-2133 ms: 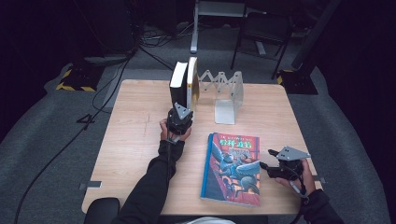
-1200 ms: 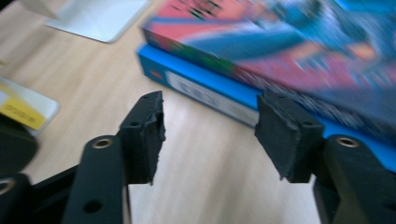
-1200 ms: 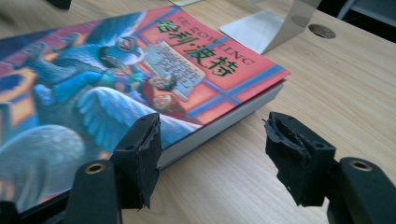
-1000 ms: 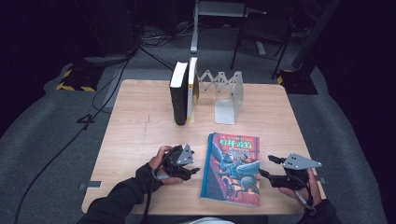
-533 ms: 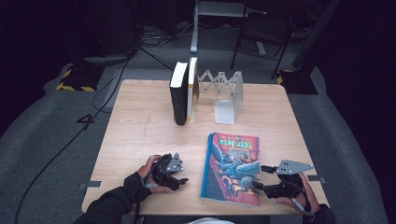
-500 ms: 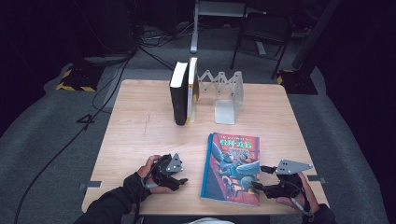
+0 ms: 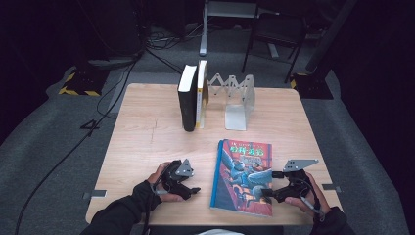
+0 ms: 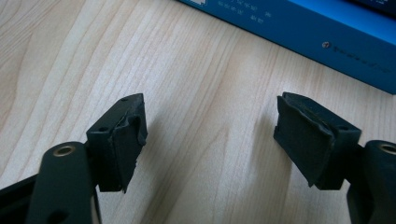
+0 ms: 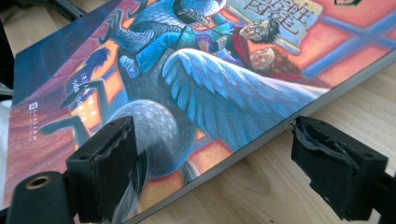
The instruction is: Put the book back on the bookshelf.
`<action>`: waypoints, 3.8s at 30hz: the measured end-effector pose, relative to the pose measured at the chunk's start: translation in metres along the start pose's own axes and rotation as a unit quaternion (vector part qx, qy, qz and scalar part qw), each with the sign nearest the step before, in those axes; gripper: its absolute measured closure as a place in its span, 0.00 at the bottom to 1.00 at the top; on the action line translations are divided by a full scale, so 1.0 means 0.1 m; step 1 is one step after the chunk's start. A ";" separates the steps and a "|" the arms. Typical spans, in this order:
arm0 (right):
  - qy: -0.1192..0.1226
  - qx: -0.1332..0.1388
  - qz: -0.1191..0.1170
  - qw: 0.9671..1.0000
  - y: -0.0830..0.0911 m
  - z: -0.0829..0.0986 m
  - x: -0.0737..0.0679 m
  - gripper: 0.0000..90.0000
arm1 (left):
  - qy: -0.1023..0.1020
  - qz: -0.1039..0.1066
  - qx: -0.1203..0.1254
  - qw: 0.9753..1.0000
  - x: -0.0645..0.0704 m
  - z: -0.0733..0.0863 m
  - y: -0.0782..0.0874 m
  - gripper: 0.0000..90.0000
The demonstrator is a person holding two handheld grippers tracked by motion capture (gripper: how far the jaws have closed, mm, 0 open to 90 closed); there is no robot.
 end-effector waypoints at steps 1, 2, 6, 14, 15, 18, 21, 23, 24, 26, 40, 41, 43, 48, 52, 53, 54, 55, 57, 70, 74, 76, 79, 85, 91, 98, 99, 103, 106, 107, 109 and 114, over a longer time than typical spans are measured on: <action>0.008 -0.003 0.004 1.000 0.01 -0.02 -0.01 0.20 | 0.002 0.001 0.000 1.000 0.00 0.00 -0.01 0.27; 0.022 -0.004 0.015 1.000 0.02 -0.04 -0.03 0.25 | 0.002 0.001 0.001 1.000 0.00 -0.01 -0.01 0.27; 0.056 -0.006 0.038 0.998 0.04 -0.10 -0.05 0.37 | 0.002 0.002 0.006 1.000 -0.01 -0.03 -0.04 0.24; 0.054 -0.005 0.035 0.998 -0.02 -0.17 -0.01 0.35 | 0.002 0.004 0.012 1.000 -0.02 -0.06 -0.09 0.21; 0.053 -0.006 0.037 0.998 -0.05 -0.19 0.00 0.33 | 0.001 0.005 0.013 1.000 -0.02 -0.07 -0.09 0.21; 0.058 -0.005 0.035 0.998 -0.07 -0.22 0.03 0.32 | -0.002 0.008 0.014 1.000 -0.02 -0.07 -0.10 0.21; 0.065 0.002 0.037 0.997 -0.09 -0.24 0.04 0.38 | -0.005 0.011 0.019 1.000 -0.02 -0.08 -0.11 0.20; 0.072 0.015 0.048 0.996 -0.09 -0.27 0.05 0.52 | -0.008 0.014 0.021 1.000 -0.02 -0.08 -0.12 0.20; 0.075 0.017 0.048 0.996 -0.09 -0.28 0.05 0.55 | -0.009 0.015 0.023 1.000 -0.02 -0.08 -0.12 0.20; 0.081 0.023 0.047 0.995 -0.10 -0.30 0.07 0.61 | -0.010 0.016 0.024 1.000 -0.02 -0.08 -0.13 0.20; 0.089 0.061 0.051 0.993 -0.22 -0.49 0.07 0.81 | 0.026 -0.011 0.037 0.999 -0.20 -0.23 -0.22 0.21; 0.089 0.062 0.050 0.993 -0.23 -0.50 0.06 0.81 | 0.028 -0.013 0.039 0.999 -0.22 -0.25 -0.23 0.21; 0.091 0.061 0.051 0.993 -0.24 -0.52 0.05 0.81 | 0.028 -0.014 0.038 0.999 -0.23 -0.26 -0.24 0.21; 0.100 0.061 0.044 0.992 -0.29 -0.55 0.00 0.82 | 0.038 -0.023 0.040 0.998 -0.31 -0.34 -0.28 0.22; 0.106 0.065 0.045 0.991 -0.29 -0.55 0.00 0.82 | 0.051 -0.028 0.046 0.997 -0.41 -0.43 -0.33 0.26; 0.108 0.067 0.046 0.991 -0.28 -0.55 -0.01 0.82 | 0.056 -0.033 0.048 0.997 -0.45 -0.46 -0.35 0.27; 0.108 0.067 0.046 0.991 -0.28 -0.55 -0.01 0.82 | 0.056 -0.033 0.048 0.997 -0.45 -0.46 -0.35 0.28; 0.109 0.067 0.047 0.991 -0.28 -0.55 -0.01 0.82 | 0.059 -0.035 0.049 0.996 -0.47 -0.48 -0.36 0.28; 0.110 0.069 0.048 0.990 -0.28 -0.55 -0.01 0.82 | 0.066 -0.042 0.051 0.996 -0.54 -0.52 -0.38 0.29; 0.123 0.090 0.053 0.987 -0.23 -0.57 -0.04 0.82 | 0.076 -0.022 0.063 0.995 -0.63 -0.67 -0.45 0.41; 0.130 0.100 0.057 0.985 -0.18 -0.58 -0.06 0.82 | 0.075 -0.019 0.084 0.994 -0.63 -0.74 -0.34 0.49; 0.136 0.117 0.066 0.982 -0.12 -0.61 -0.06 0.82 | 0.084 -0.009 0.110 0.990 -0.64 -0.82 -0.24 0.52; 0.143 0.142 0.079 0.976 -0.04 -0.68 -0.05 0.82 | 0.084 0.004 0.128 0.988 -0.65 -0.90 -0.16 0.58; 0.173 0.167 0.107 0.965 0.11 -0.84 -0.03 0.84 | 0.069 0.028 0.167 0.983 -0.69 -1.13 0.07 0.69; 0.183 0.190 0.120 0.957 0.16 -0.92 -0.05 0.89 | 0.059 0.044 0.195 0.978 -0.69 -1.29 0.19 0.77; 0.181 0.208 0.111 0.955 0.20 -0.86 -0.05 0.83 | 0.032 0.066 0.217 0.973 -0.57 -1.38 0.27 0.96; 0.181 0.210 0.111 0.954 0.21 -0.86 -0.04 0.80 | 0.028 0.070 0.218 0.973 -0.55 -1.39 0.28 0.97; 0.168 0.221 0.097 0.956 0.26 -0.91 0.00 0.74 | 0.003 0.071 0.211 0.975 -0.45 -1.47 0.32 0.99; 0.172 0.212 0.091 0.958 0.27 -0.95 0.01 0.75 | -0.007 0.073 0.208 0.975 -0.38 -1.51 0.33 0.99; 0.176 0.209 0.091 0.958 0.28 -0.96 0.02 0.78 | -0.008 0.076 0.208 0.975 -0.36 -1.53 0.33 0.99; 0.177 0.215 0.100 0.955 0.31 -0.98 0.02 0.83 | -0.005 0.077 0.208 0.975 -0.34 -1.55 0.33 0.99; 0.194 0.208 0.115 0.952 0.30 -1.01 -0.02 0.88 | -0.005 0.082 0.205 0.975 -0.38 -1.55 0.31 1.00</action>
Point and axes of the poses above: each handheld gripper's, and its own axes: y roughly backward along the jaws, z roughly out of its underside, x roughly to its right, the point moved 4 cm from there along -y, roughly forward along the jaws, and after that the axes turned 12 degrees about y, right-handed, at the moved point
